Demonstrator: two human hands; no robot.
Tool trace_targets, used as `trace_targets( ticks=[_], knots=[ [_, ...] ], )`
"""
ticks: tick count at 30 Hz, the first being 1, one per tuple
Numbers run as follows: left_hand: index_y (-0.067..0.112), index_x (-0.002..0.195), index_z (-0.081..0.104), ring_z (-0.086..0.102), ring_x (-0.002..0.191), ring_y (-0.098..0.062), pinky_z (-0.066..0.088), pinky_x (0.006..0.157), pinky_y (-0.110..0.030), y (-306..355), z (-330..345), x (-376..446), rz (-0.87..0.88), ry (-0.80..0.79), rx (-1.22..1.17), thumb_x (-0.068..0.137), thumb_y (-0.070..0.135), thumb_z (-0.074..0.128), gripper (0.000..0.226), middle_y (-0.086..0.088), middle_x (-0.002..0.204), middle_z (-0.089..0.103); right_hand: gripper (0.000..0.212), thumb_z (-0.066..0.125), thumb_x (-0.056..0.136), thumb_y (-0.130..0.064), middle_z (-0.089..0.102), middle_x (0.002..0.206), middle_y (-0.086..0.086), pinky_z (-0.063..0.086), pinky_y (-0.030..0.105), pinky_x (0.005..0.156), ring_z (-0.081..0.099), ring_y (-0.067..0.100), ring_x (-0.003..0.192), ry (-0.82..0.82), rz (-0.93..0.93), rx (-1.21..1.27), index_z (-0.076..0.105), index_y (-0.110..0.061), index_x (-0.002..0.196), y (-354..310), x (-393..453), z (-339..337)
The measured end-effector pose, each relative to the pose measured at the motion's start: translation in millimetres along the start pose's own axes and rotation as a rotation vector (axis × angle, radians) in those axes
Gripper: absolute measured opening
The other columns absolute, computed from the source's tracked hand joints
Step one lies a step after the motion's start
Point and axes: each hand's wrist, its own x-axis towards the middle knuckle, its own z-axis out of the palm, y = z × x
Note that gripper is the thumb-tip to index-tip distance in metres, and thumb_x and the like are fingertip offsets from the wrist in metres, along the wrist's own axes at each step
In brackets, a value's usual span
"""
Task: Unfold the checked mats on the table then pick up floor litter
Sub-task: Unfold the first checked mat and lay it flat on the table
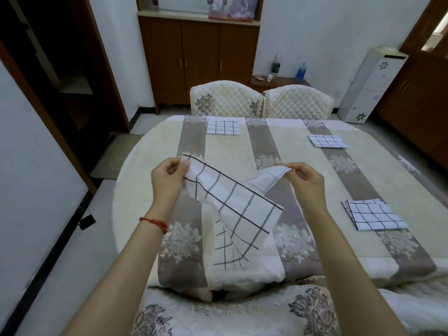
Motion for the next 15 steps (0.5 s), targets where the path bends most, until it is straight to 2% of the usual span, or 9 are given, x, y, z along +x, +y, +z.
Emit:
trace_targets(
  ticks=[4,6,8,10,12,14,15],
  knots=[
    [0.015,0.075,0.061,0.052,0.054,-0.006,0.045,0.043,-0.011,-2.3,-18.0,16.4,-0.005,0.122,0.047,0.084,0.013,0.063,0.010,-0.001,0.065,0.056,0.025,0.060,0.081,-0.006,0.075,0.079,-0.009,0.049,0.011,0.070,0.067,0.006,0.082,0.054,-0.053,0.045,0.061,-0.026,0.066,-2.0,13.1,-16.6],
    [0.011,0.080,0.060,0.054,0.060,-0.007,0.048,0.049,-0.014,-0.2,-25.0,24.0,0.003,0.191,0.058,0.084,0.013,0.063,0.005,0.002,0.067,0.058,0.027,0.058,0.082,-0.004,0.072,0.070,-0.012,0.047,0.010,0.066,0.064,0.001,0.072,0.107,-0.067,0.053,0.060,-0.027,0.068,-5.9,21.6,-20.6],
    [0.012,0.084,0.061,0.057,0.070,-0.015,0.050,0.062,-0.024,2.2,-32.5,32.6,-0.004,0.244,0.072,0.083,0.015,0.063,0.004,0.001,0.071,0.060,0.027,0.055,0.083,-0.004,0.064,0.056,-0.021,0.043,0.004,0.058,0.057,-0.009,0.057,0.169,-0.081,0.038,0.059,-0.027,0.071,-9.9,32.1,-23.0],
    [0.010,0.091,0.063,0.056,0.076,-0.018,0.049,0.071,-0.033,5.0,-40.1,44.0,-0.017,0.286,0.085,0.083,0.016,0.064,0.010,-0.004,0.077,0.062,0.024,0.056,0.085,-0.010,0.059,0.050,-0.024,0.039,0.002,0.052,0.051,-0.009,0.050,0.217,-0.084,0.030,0.058,-0.028,0.069,-11.6,43.7,-23.6],
    [0.004,0.095,0.064,0.054,0.074,-0.016,0.047,0.072,-0.035,7.4,-47.4,57.8,-0.010,0.323,0.120,0.083,0.016,0.063,0.017,-0.003,0.076,0.060,0.017,0.059,0.085,-0.016,0.059,0.050,-0.021,0.039,0.003,0.050,0.050,-0.009,0.049,0.252,-0.081,0.009,0.059,-0.025,0.071,-9.9,56.0,-23.2],
    [-0.001,0.098,0.064,0.053,0.078,-0.017,0.046,0.074,-0.034,8.7,-53.3,72.6,0.004,0.357,0.173,0.083,0.016,0.063,0.022,-0.005,0.080,0.060,0.006,0.061,0.085,-0.021,0.060,0.059,-0.015,0.041,0.004,0.051,0.053,-0.008,0.051,0.262,-0.062,-0.048,0.063,-0.018,0.081,-6.0,68.8,-22.5],
    [-0.001,0.098,0.065,0.054,0.080,-0.017,0.046,0.076,-0.033,8.8,-55.1,79.4,0.005,0.371,0.200,0.082,0.016,0.063,0.023,-0.006,0.084,0.060,0.008,0.061,0.085,-0.023,0.059,0.064,-0.012,0.042,0.007,0.052,0.053,-0.005,0.053,0.263,-0.053,-0.089,0.064,-0.015,0.086,-2.4,75.7,-22.3]
  ],
)
